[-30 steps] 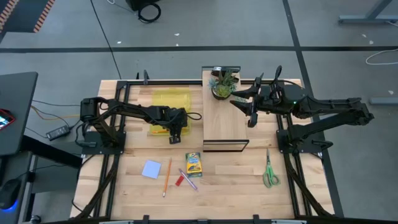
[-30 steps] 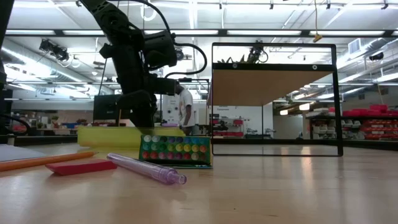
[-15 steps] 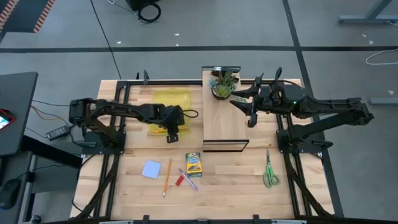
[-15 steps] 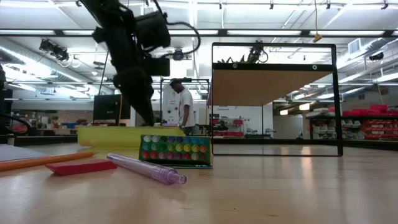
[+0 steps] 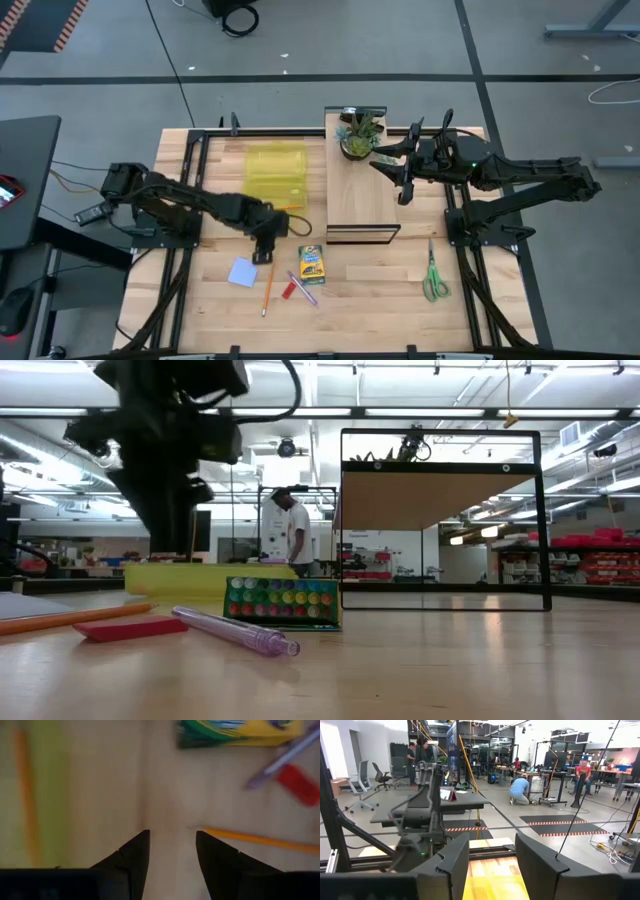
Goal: Pack school essentials
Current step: Put the violet pen into the yellow supply box
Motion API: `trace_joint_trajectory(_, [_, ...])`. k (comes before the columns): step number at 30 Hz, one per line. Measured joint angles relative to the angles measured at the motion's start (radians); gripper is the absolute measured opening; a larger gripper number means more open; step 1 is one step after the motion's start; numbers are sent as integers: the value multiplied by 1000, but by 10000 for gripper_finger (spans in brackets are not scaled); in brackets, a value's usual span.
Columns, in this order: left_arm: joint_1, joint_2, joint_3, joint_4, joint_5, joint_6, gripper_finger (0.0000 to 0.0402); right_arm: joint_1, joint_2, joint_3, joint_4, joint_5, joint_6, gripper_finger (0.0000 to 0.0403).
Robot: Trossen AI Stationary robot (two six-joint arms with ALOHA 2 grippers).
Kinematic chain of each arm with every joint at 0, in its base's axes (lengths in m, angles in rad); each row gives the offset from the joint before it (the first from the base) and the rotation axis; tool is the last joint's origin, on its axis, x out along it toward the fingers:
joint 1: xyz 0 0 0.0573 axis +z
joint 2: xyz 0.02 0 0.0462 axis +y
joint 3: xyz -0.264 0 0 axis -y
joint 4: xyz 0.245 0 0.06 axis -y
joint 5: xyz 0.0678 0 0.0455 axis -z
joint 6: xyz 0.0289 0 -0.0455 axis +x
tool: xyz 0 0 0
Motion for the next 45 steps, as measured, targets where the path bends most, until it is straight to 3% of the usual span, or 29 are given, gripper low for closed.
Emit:
trace_joint_trajectory(5, [-87,0,0,0,25,-334,174,0,0,0,0,0,-1,167])
trace_joint_trajectory(13, [-214,2,0,40,-65,-655,146,0,0,0,0,0,-34,167])
trace_joint_trajectory(20, [-363,42,-1,44,-335,-988,146,0,0,0,0,0,-36,167])
trace_joint_trajectory(30, [-437,177,24,41,-522,-1325,130,0,0,0,0,3,5,167])
trace_joint_trajectory(33, [-452,193,76,66,-607,-1254,121,0,0,0,0,4,17,167])
trace_joint_trajectory(36, [-456,214,93,179,-618,-958,114,0,0,0,0,4,1,167])
trace_joint_trajectory(40, [-454,245,93,282,-598,-576,112,0,0,0,0,4,-3,166])
trace_joint_trajectory(45, [-409,261,91,269,-496,-276,115,0,0,0,0,4,27,163])
